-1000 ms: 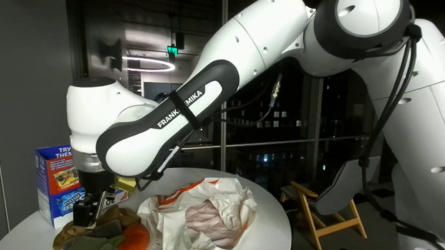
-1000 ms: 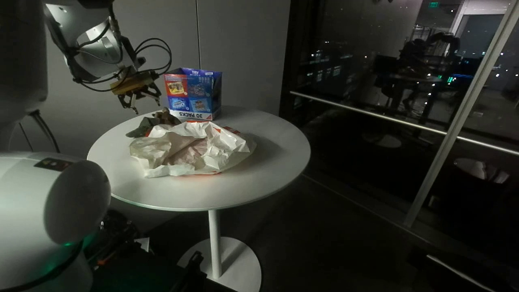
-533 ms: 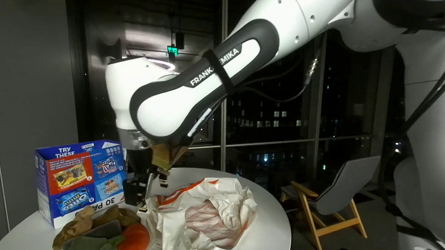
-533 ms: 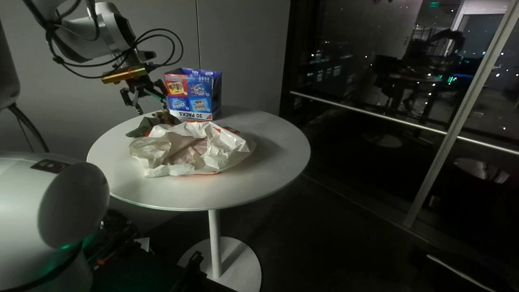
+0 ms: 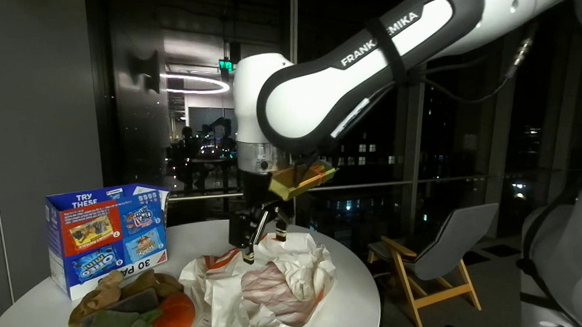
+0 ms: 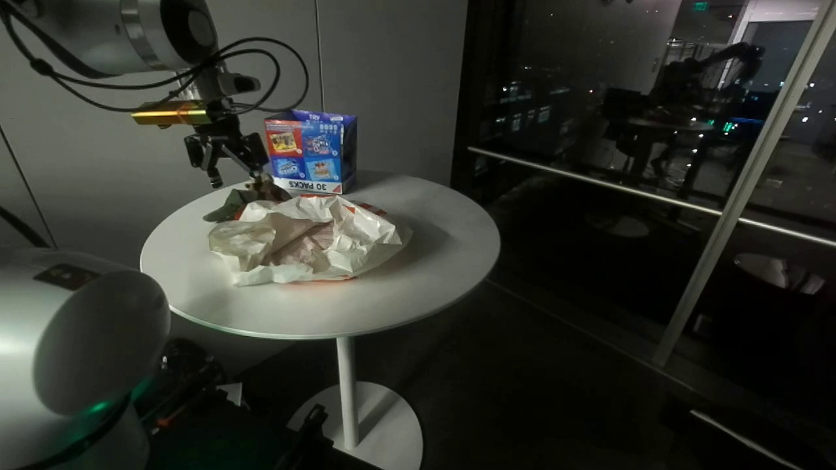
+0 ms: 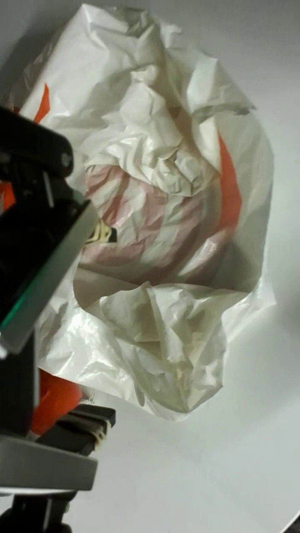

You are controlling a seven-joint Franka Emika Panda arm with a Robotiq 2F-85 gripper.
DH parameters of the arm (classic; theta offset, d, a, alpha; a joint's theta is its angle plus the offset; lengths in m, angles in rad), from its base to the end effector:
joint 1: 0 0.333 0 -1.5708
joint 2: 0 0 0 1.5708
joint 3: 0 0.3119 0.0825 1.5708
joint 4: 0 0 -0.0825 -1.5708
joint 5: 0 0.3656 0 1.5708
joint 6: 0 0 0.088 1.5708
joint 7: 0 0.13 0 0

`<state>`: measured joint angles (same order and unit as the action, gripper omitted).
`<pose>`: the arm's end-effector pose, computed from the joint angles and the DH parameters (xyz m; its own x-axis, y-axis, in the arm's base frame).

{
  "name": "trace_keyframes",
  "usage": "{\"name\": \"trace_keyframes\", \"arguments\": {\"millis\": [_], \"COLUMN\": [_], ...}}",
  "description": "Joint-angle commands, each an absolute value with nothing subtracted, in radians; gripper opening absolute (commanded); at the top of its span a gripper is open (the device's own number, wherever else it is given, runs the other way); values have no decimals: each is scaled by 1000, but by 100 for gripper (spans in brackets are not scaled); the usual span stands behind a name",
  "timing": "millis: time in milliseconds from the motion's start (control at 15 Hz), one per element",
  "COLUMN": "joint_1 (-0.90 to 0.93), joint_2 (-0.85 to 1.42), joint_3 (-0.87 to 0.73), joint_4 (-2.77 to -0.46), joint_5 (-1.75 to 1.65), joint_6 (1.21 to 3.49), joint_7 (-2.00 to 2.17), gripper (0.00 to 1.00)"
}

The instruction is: Move the items from the plastic to the table

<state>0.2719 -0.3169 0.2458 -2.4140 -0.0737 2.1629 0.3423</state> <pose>0.3804 0.2129 0.4152 0.9734 0.2082 0.0958 0.1971 -0.9738 0.1132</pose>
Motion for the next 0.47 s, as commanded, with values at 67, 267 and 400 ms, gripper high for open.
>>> {"name": "trace_keyframes", "arguments": {"millis": [67, 267, 400], "joint_1": [248, 248, 242], "joint_2": [-405, -405, -382], "joint_3": [270, 275, 273], "joint_4": [-2475, -2477, -2472], "joint_5": [-39, -39, -41], "joint_6": [2159, 2158, 2160], "joint_7": [334, 334, 335], "gripper": [100, 100, 100]}}
